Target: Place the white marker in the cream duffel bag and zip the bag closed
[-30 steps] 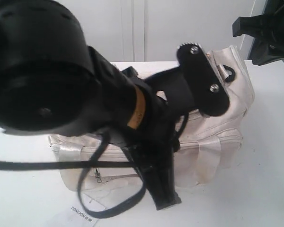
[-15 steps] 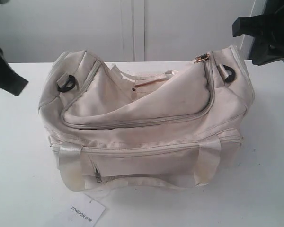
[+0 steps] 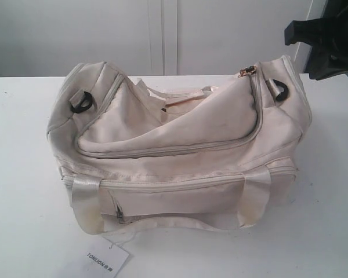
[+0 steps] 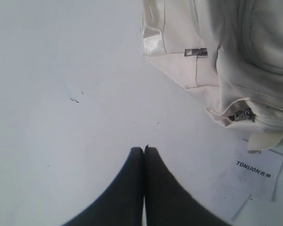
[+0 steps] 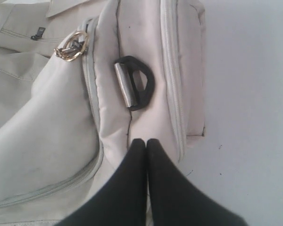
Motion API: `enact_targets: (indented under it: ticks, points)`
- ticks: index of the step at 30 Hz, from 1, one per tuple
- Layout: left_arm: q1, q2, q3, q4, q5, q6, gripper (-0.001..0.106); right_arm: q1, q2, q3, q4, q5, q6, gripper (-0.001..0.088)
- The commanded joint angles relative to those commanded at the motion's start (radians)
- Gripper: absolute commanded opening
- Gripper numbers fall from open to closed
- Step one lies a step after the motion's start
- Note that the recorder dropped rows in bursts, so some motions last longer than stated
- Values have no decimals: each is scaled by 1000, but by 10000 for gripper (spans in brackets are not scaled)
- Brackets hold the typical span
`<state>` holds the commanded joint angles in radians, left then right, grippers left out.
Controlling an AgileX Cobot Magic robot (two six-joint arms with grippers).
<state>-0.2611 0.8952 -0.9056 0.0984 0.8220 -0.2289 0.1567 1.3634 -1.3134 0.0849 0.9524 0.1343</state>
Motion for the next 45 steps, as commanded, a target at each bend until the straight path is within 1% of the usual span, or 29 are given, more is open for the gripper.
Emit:
enact_targets:
  ticks: [2, 16, 19, 24, 25, 27, 28, 29, 30, 34, 35, 38, 39, 40, 41, 42, 44, 45]
  points:
    - [0, 0, 0, 0, 21, 0, 0, 0, 0, 0, 0, 0, 0, 0]
    - [0, 0, 0, 12, 10, 2, 0, 0, 0, 0, 0, 0, 0, 0]
    - [30, -29, 3, 4, 8, -2, 0, 0, 0, 0, 0, -4, 0, 0]
    - [154, -132, 40, -32, 6, -2, 0, 0, 0, 0, 2, -8, 0, 0]
    - [172, -152, 55, -34, 6, -2, 0, 0, 0, 0, 2, -8, 0, 0]
    - [205, -201, 91, -34, 6, -2, 0, 0, 0, 0, 2, -10, 0, 0]
    - [226, -249, 133, -34, -13, -2, 0, 0, 0, 0, 2, -10, 0, 0]
    - [230, -277, 159, -34, -33, -4, 0, 0, 0, 0, 2, -10, 0, 0]
    - [232, -331, 213, -42, -76, -17, 0, 0, 0, 0, 2, -12, 0, 0]
    - [232, -461, 347, -52, -176, -59, 0, 0, 0, 0, 2, -12, 0, 0]
    - [232, -520, 409, -53, -205, -62, 0, 0, 0, 0, 2, -12, 0, 0]
    - [232, -606, 501, -45, -228, -62, 0, 0, 0, 0, 2, -12, 0, 0]
    - [232, -662, 556, -30, -247, -68, 0, 0, 0, 0, 2, -12, 0, 0]
    - [232, -689, 584, -14, -281, -63, 0, 0, 0, 0, 2, -12, 0, 0]
    - [229, -739, 631, -4, -322, -63, 0, 0, 0, 0, 2, -12, 0, 0]
    - [225, -759, 648, 4, -328, -63, 0, 0, 0, 0, 2, -12, 0, 0]
    - [196, -826, 686, 38, -328, -60, 0, 0, 0, 0, 2, -12, 0, 0]
    - [166, -868, 708, 61, -336, -60, 0, 0, 0, 0, 2, -12, 0, 0]
